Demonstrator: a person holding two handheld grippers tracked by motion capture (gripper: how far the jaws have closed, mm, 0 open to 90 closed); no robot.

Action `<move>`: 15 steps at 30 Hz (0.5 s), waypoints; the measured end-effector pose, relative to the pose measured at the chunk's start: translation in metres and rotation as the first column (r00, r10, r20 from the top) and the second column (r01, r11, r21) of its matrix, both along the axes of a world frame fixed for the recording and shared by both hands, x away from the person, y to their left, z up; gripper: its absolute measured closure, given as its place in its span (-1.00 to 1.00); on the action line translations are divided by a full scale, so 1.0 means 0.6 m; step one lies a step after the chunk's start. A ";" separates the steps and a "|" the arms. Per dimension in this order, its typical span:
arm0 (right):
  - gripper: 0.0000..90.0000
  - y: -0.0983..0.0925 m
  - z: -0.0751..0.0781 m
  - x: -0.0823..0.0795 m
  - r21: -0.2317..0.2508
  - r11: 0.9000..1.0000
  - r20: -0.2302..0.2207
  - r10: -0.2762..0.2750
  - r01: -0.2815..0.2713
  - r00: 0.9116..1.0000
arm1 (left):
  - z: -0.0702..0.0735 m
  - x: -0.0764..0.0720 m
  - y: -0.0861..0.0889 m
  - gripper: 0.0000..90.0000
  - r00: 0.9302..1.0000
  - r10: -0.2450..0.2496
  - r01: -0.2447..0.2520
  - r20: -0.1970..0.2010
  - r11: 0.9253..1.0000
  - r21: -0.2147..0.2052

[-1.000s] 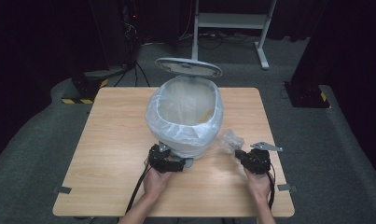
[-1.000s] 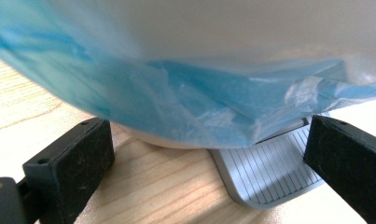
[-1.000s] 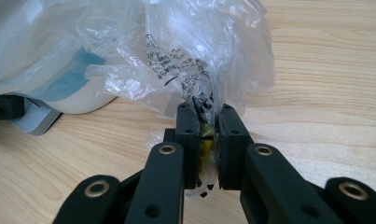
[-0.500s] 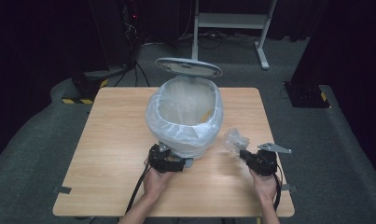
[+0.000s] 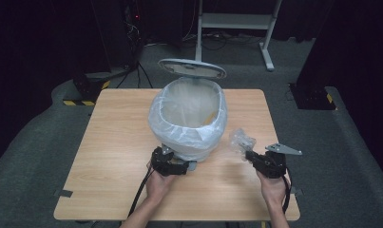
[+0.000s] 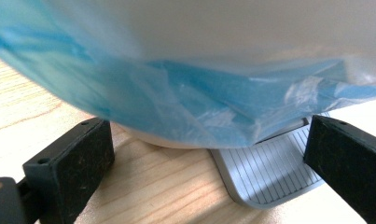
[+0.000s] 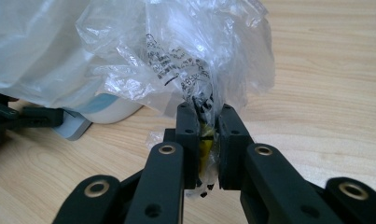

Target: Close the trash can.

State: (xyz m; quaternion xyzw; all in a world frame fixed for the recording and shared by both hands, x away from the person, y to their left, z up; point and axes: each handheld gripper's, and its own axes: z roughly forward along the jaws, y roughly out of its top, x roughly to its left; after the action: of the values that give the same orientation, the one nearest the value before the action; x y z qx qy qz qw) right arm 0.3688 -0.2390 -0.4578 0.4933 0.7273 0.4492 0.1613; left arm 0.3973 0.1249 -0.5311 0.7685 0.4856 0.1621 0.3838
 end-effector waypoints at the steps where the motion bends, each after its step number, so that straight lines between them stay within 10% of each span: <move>1: 0.81 0.000 0.003 0.000 0.002 1.000 0.002 0.003 -0.003 1.000 | 0.000 0.000 0.000 -0.96 1.000 0.000 0.000 0.000 1.000 0.000; 15: 0.81 -0.003 0.040 -0.009 0.010 1.000 0.038 0.017 -0.017 0.999 | 0.000 0.000 0.000 -0.96 1.000 0.000 0.000 0.000 1.000 0.000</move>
State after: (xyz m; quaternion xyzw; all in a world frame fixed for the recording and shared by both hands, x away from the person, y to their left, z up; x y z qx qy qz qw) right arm 0.3634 -0.2408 -0.4340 0.4793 0.7258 0.4638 0.1688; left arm 0.3973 0.1249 -0.5311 0.7686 0.4856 0.1621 0.3837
